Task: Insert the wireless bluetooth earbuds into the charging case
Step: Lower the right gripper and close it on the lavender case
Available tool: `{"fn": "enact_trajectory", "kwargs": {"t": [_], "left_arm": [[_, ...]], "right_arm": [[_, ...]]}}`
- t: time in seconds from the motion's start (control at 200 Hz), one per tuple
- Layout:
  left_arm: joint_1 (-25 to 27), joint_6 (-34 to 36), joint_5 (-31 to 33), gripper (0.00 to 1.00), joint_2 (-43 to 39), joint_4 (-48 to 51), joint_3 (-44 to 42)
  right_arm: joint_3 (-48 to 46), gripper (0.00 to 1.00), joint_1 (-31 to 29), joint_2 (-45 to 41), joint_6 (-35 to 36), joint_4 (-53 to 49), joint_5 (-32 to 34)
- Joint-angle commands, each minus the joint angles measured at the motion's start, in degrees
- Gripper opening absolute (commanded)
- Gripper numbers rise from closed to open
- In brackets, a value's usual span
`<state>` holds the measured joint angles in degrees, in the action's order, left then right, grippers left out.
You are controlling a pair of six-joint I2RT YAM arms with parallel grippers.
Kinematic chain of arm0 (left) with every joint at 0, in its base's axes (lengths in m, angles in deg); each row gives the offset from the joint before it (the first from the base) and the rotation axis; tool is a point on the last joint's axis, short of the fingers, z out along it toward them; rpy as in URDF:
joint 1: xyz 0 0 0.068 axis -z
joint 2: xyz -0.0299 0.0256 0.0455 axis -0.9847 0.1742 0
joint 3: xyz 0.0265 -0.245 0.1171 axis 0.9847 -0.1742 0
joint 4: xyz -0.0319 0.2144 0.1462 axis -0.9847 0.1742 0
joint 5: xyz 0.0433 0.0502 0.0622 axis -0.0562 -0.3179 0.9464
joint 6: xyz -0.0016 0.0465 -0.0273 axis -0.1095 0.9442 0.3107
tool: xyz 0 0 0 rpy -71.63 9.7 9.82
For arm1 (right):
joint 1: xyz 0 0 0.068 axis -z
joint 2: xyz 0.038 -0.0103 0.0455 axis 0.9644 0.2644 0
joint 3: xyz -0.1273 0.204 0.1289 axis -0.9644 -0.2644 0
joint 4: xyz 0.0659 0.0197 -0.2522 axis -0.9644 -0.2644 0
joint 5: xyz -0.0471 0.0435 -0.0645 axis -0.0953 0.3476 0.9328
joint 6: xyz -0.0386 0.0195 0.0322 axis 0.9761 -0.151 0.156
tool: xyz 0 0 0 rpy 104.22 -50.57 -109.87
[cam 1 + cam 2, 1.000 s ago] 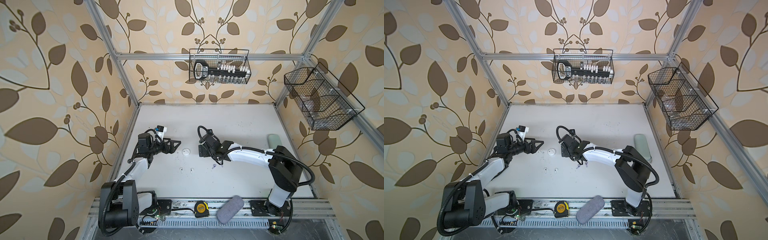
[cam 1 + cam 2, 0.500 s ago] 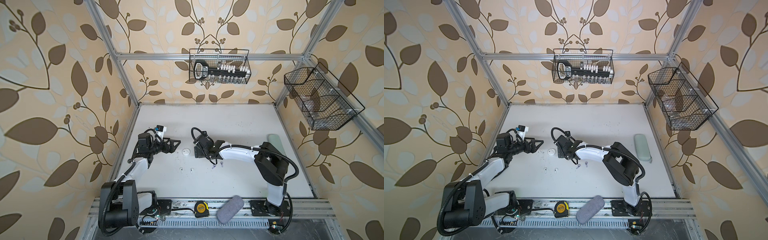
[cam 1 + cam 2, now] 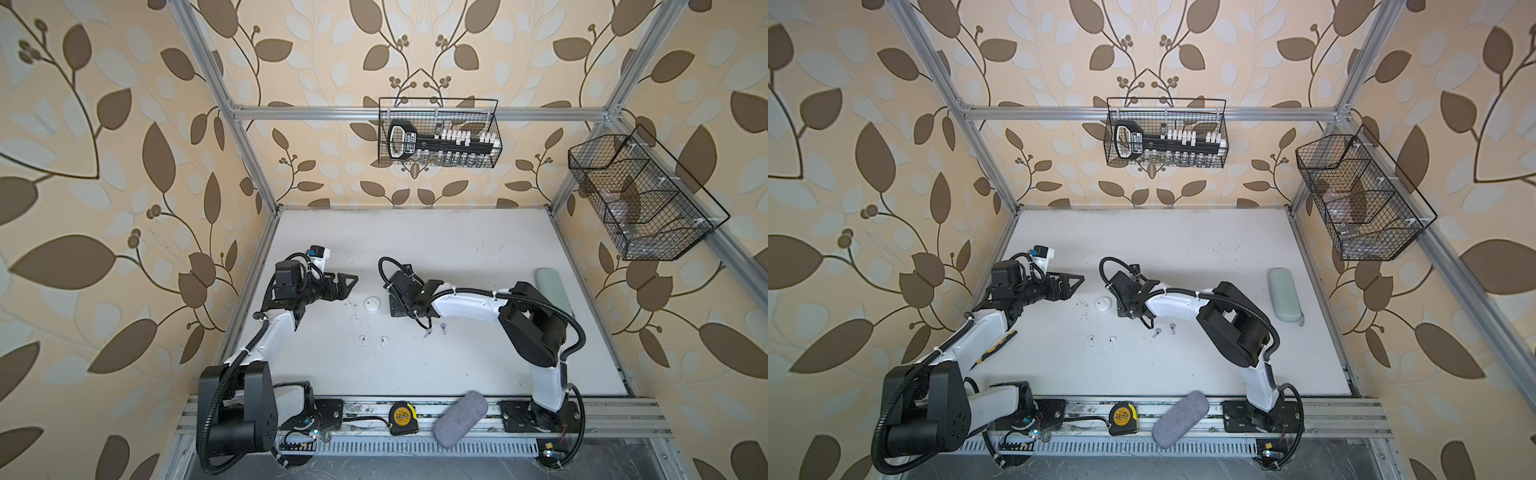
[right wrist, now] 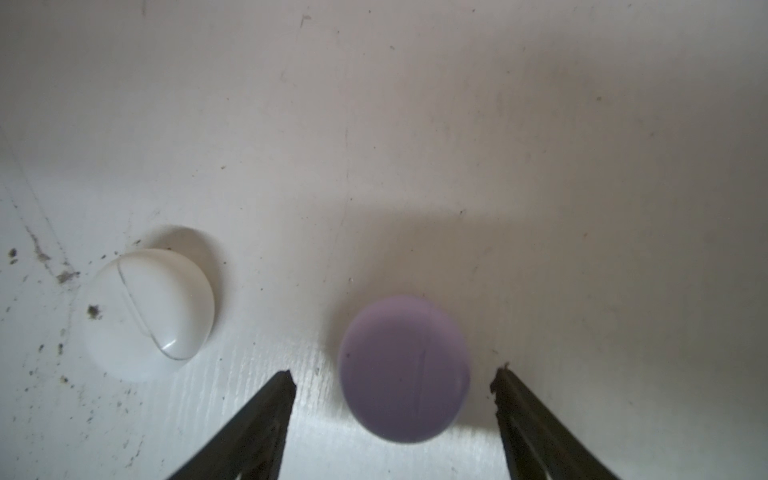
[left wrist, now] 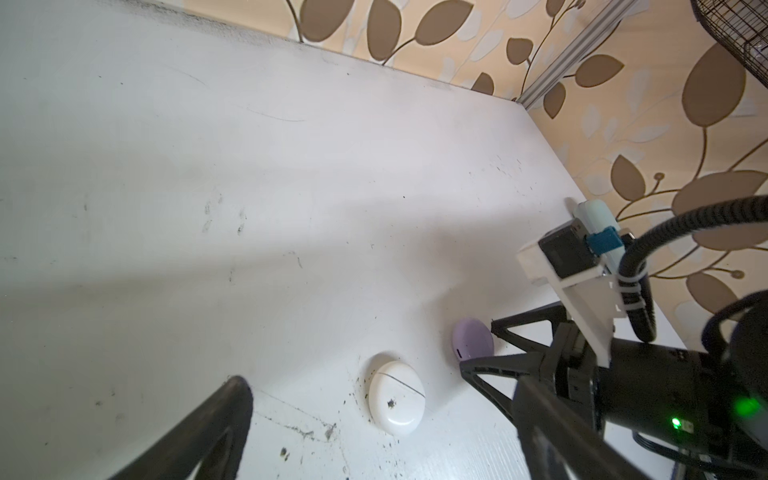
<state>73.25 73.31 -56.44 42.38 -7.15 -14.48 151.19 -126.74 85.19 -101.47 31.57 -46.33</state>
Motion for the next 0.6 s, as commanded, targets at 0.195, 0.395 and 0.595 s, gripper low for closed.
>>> {"fn": "enact_trajectory", "kwargs": {"t": [0.195,0.395,0.595], "left_arm": [[0.29,2.15,3.55,0.99,0.15,1.75,1.45],[0.24,2.71,4.71,0.99,0.20,2.19,1.37],[0.29,3.10,4.61,0.99,0.47,1.52,0.78]], "right_arm": [[3.22,0.69,-0.11,2.91,-1.89,-3.31,1.26],[3.35,0.66,0.05,3.46,-2.06,-3.45,0.89],[3.51,0.65,0.25,3.88,-1.97,-3.46,0.96]]}}
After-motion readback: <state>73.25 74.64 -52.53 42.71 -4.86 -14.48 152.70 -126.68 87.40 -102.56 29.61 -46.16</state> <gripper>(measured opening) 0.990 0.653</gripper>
